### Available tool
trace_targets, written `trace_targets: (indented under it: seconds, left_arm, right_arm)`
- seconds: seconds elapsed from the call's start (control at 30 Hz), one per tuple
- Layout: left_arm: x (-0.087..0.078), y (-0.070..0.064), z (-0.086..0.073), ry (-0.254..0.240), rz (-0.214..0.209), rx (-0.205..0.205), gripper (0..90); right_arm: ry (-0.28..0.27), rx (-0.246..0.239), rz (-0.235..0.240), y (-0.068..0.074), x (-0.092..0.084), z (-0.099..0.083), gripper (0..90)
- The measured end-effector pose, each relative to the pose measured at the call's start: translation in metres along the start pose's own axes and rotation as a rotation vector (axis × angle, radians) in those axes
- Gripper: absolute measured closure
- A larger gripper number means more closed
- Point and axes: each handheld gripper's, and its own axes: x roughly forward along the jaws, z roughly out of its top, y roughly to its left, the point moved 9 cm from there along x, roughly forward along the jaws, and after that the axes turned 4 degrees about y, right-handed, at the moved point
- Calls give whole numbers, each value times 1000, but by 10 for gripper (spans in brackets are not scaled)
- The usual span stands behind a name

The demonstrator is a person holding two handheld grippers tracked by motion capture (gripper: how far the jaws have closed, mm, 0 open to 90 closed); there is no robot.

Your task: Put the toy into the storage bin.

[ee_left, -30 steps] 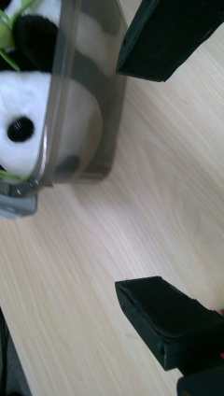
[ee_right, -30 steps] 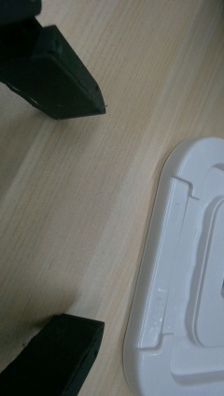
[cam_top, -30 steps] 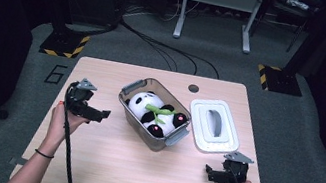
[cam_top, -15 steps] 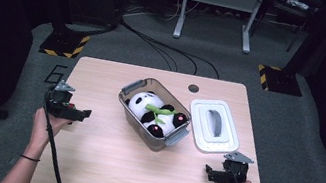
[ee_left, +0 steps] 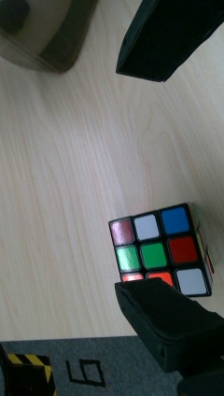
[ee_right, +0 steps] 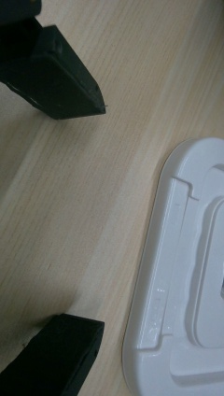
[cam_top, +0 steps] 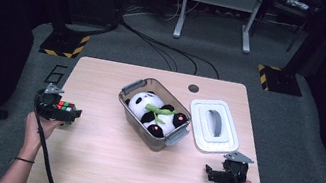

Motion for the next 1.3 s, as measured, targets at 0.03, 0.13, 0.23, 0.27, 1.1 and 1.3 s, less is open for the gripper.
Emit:
trace_targets:
  seconds: [0.03,0.13,0.23,0.27,1.1,1.3]
  left_arm:
    - [0,1,-2,2,2,-6,0]
    - [2,8,-5,-11,30,-17,0]
    - [6,12,-10,0,42,-22,0]
    - [7,13,-10,1,50,-23,0]
    - [44,38,-37,24,58,-120,239]
    - [42,39,-36,17,80,-115,337]
  right_arm:
    - [0,-1,0,0,0,0,0]
    - [0,1,0,0,0,0,0]
    - [0,-1,-2,0,0,0,0]
    - [0,1,-2,0,0,0,0]
    - [1,-3,-2,0,0,0,0]
    - [-1,3,-1,0,0,0,0]
